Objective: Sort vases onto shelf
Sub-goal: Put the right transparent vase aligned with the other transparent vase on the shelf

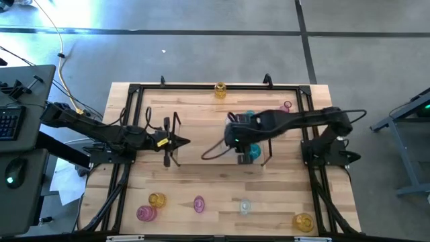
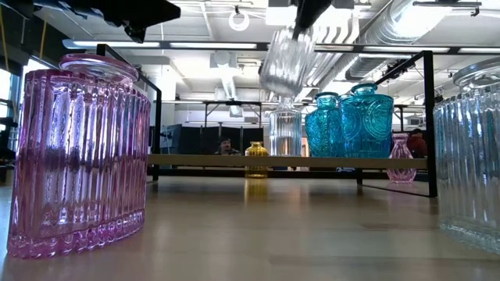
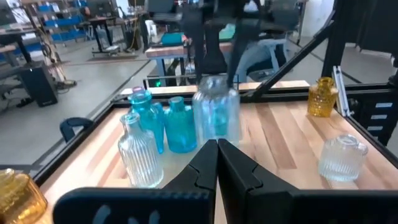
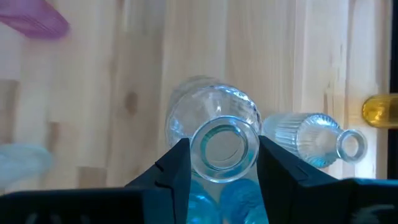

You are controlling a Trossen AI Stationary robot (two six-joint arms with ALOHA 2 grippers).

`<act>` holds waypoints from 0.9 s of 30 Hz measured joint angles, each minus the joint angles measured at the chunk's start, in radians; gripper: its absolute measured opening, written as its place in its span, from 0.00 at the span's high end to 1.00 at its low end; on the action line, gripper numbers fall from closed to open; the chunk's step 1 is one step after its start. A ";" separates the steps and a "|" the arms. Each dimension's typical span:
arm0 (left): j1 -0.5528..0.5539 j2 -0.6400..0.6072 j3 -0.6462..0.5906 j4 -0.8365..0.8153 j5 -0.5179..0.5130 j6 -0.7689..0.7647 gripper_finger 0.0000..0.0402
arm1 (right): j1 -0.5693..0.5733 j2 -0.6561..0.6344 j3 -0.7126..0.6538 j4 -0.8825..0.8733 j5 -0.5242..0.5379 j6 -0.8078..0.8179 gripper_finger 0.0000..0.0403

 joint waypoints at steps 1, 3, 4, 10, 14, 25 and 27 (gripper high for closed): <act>0.000 0.003 0.000 0.002 0.000 -0.002 1.00 | -0.014 0.017 0.000 -0.003 -0.005 -0.015 0.70; 0.000 0.009 0.000 0.002 0.000 -0.003 1.00 | -0.039 0.052 0.000 -0.016 -0.006 -0.041 0.70; 0.000 0.009 0.000 0.000 0.001 -0.003 1.00 | -0.048 0.067 0.000 -0.026 -0.006 -0.052 0.70; 0.000 0.009 0.000 -0.001 0.001 -0.011 1.00 | -0.085 0.154 0.000 -0.050 -0.005 -0.091 0.70; -0.001 0.009 0.000 -0.003 0.001 -0.011 1.00 | -0.098 0.189 0.000 -0.058 0.001 -0.102 0.70; -0.002 0.009 0.000 -0.018 0.003 -0.021 1.00 | -0.122 0.206 0.000 -0.087 0.030 -0.095 0.69; -0.002 0.009 0.000 -0.018 0.003 -0.021 1.00 | -0.122 0.206 0.000 -0.092 0.046 -0.085 0.65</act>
